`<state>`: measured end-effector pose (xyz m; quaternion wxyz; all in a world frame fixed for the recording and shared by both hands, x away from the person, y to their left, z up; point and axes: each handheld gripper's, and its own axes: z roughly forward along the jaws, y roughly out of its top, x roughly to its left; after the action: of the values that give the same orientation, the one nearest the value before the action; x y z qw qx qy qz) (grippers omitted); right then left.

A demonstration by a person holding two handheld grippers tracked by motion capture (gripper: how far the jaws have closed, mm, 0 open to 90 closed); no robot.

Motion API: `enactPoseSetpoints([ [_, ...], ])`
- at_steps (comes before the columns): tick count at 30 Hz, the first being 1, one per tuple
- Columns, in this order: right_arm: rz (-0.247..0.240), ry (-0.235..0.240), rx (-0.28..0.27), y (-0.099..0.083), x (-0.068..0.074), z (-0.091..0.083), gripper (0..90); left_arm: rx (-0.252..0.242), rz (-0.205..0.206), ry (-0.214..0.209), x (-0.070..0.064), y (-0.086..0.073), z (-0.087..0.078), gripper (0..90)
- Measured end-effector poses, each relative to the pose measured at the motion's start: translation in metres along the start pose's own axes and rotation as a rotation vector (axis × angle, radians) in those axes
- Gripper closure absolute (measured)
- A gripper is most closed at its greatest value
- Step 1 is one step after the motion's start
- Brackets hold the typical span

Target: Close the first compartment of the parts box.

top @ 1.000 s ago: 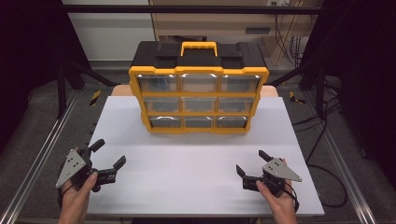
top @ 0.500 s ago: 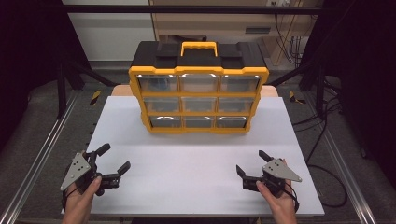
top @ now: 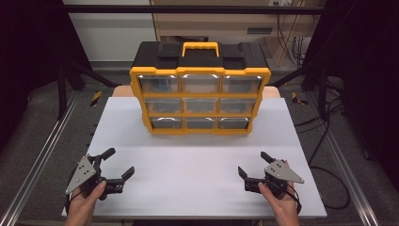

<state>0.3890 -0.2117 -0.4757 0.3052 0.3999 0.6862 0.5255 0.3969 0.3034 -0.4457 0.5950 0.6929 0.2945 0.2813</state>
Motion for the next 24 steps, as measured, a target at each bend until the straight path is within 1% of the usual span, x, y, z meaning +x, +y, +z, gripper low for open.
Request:
enactPoseSetpoints([
  [4, -0.001, -0.001, -0.003, 0.000, 0.000, 0.000, 4.2, 0.009, 0.000, -0.009, -0.002, -0.003, 0.001, 2.1],
  [7, 0.000, -0.001, -0.002, 0.000, -0.001, 0.000, 4.1, 0.019, 0.008, -0.017, -0.003, -0.004, 0.002, 2.1],
  [12, -0.002, 0.001, -0.001, 0.000, 0.000, 0.000, 4.2, 0.026, 0.006, -0.027, -0.004, -0.006, 0.003, 2.1],
  [18, 0.001, 0.001, 0.001, 0.000, 0.000, 0.000, 4.2, 0.041, -0.007, -0.040, -0.004, -0.011, 0.003, 2.2],
  [21, 0.002, 0.001, 0.001, 0.000, 0.000, 0.000, 4.2, 0.050, -0.007, -0.052, -0.005, -0.013, 0.003, 2.3],
  [24, 0.000, 0.001, 0.001, -0.001, 0.000, 0.000, 4.2, 0.050, -0.012, -0.052, -0.005, -0.014, 0.003, 2.2],
])
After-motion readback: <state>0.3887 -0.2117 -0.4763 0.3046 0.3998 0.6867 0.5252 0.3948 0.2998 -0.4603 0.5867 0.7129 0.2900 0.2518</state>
